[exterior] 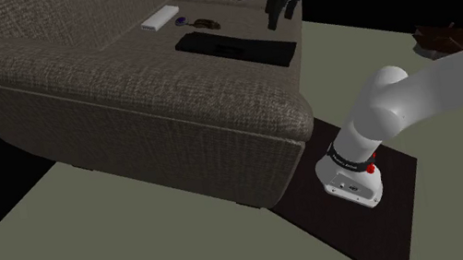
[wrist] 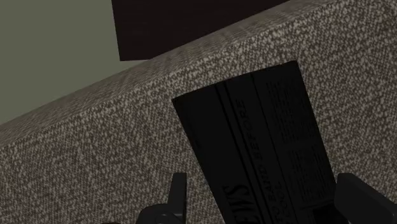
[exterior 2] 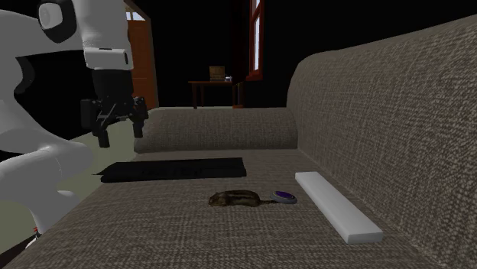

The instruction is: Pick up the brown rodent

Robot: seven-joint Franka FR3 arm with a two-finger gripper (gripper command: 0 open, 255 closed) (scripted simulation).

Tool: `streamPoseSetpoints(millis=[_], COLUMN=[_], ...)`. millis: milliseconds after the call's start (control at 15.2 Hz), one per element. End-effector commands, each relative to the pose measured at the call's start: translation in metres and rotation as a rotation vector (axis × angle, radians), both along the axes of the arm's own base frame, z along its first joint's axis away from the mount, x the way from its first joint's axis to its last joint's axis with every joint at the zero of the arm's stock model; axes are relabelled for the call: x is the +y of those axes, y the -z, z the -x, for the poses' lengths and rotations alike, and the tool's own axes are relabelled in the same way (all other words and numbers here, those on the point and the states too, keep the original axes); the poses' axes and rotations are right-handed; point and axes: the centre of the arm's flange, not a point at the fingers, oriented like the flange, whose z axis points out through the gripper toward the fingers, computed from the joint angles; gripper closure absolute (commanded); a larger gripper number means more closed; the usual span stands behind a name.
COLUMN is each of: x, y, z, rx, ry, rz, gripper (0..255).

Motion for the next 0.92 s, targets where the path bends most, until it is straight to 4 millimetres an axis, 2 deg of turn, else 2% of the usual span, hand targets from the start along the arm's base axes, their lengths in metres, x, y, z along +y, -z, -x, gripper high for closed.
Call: streamPoseSetpoints(millis=[0, 462, 858], x=[0.0, -0.025, -0.038], y=[0.0, 0.015, 0.027], z=[0.0, -0.087, -0.163], rx=[0.0, -0.01, -0.018], ry=[0.0, -0.113, -0.21], rz=[0.0, -0.009, -0.018], gripper=[0, 0, 0])
